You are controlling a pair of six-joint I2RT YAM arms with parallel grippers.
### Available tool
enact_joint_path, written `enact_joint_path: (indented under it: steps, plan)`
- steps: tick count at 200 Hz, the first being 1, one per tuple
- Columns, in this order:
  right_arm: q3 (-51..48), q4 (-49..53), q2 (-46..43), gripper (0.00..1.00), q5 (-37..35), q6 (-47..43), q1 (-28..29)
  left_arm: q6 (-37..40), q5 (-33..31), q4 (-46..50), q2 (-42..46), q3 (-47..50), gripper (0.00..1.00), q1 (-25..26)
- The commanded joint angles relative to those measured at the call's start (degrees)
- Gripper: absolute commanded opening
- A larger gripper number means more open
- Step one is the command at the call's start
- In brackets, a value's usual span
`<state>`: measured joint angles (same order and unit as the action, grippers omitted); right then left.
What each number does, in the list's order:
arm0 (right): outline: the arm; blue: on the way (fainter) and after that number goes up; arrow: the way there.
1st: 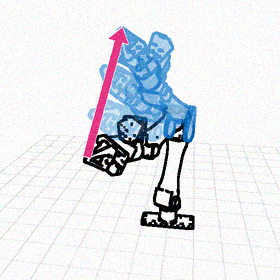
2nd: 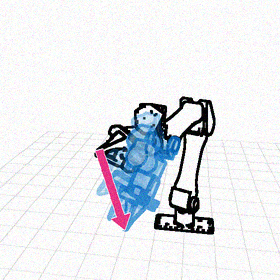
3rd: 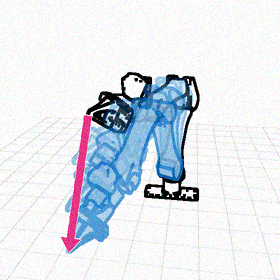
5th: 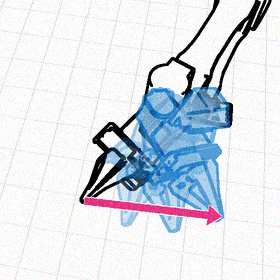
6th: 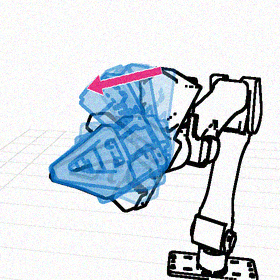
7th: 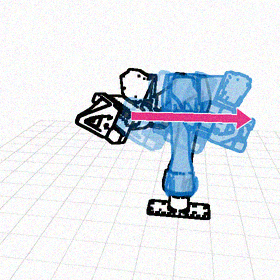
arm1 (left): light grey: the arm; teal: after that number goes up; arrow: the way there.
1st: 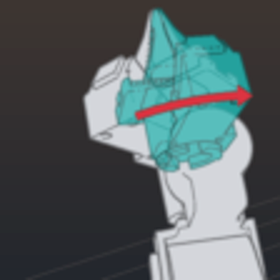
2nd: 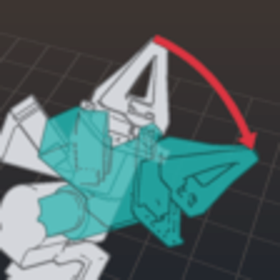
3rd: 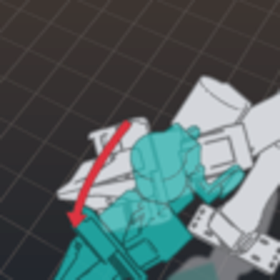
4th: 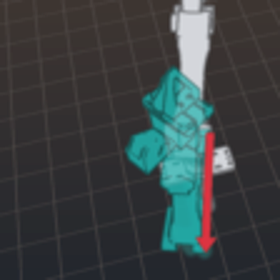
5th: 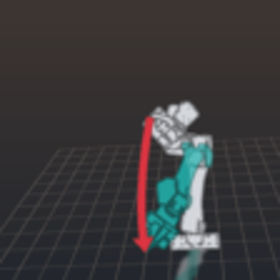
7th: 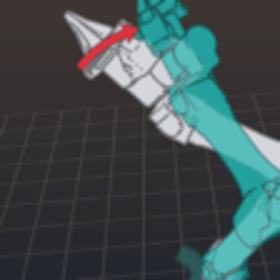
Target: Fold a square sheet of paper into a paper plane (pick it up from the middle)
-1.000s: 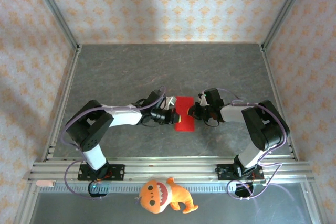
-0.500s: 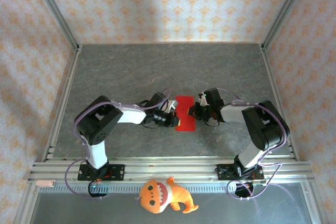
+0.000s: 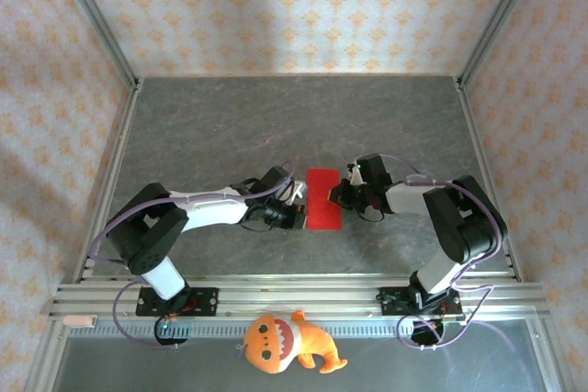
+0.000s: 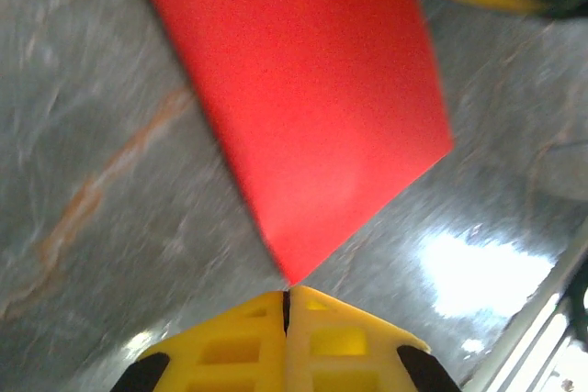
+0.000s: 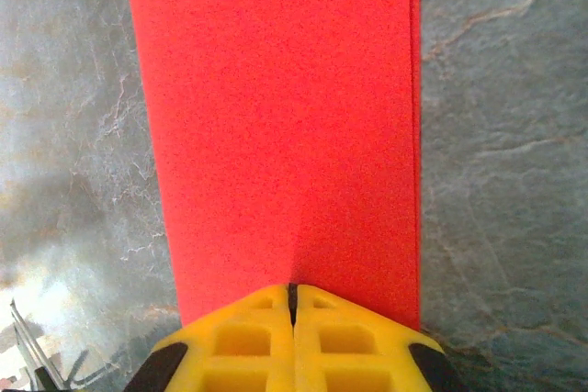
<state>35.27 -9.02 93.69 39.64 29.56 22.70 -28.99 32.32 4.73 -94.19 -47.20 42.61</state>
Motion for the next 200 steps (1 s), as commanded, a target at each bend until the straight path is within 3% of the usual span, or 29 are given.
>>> enact_joint_path:
  steps: [1,19,96,140,170,200]
  plan:
    - [-1.60,8.58,2.93,0.00,-7.74,-0.29,-0.66,-4.45,2.60,-4.89,-0.14,-2.19,0.05,-0.38]
    - [-1.58,8.75,2.58,0.00,-7.69,-0.30,-0.64,-7.33,6.80,-10.86,-2.53,-2.17,0.05,0.01]
    - [-1.35,9.02,2.47,0.00,-7.60,-0.20,-0.66,-6.35,6.33,-9.54,-9.08,0.05,0.06,0.28]
    - [-1.26,9.28,2.29,0.00,-7.44,-0.47,-0.72,-3.28,5.29,-6.54,-5.98,7.20,0.05,0.92]
    - [-0.27,8.84,1.92,0.00,-6.01,-0.30,-0.69,1.31,1.98,-0.78,-1.98,7.45,0.04,1.94]
    - [1.27,7.17,1.42,0.00,-2.19,0.37,-0.71,0.26,-1.05,-1.51,2.81,6.95,0.04,1.80]
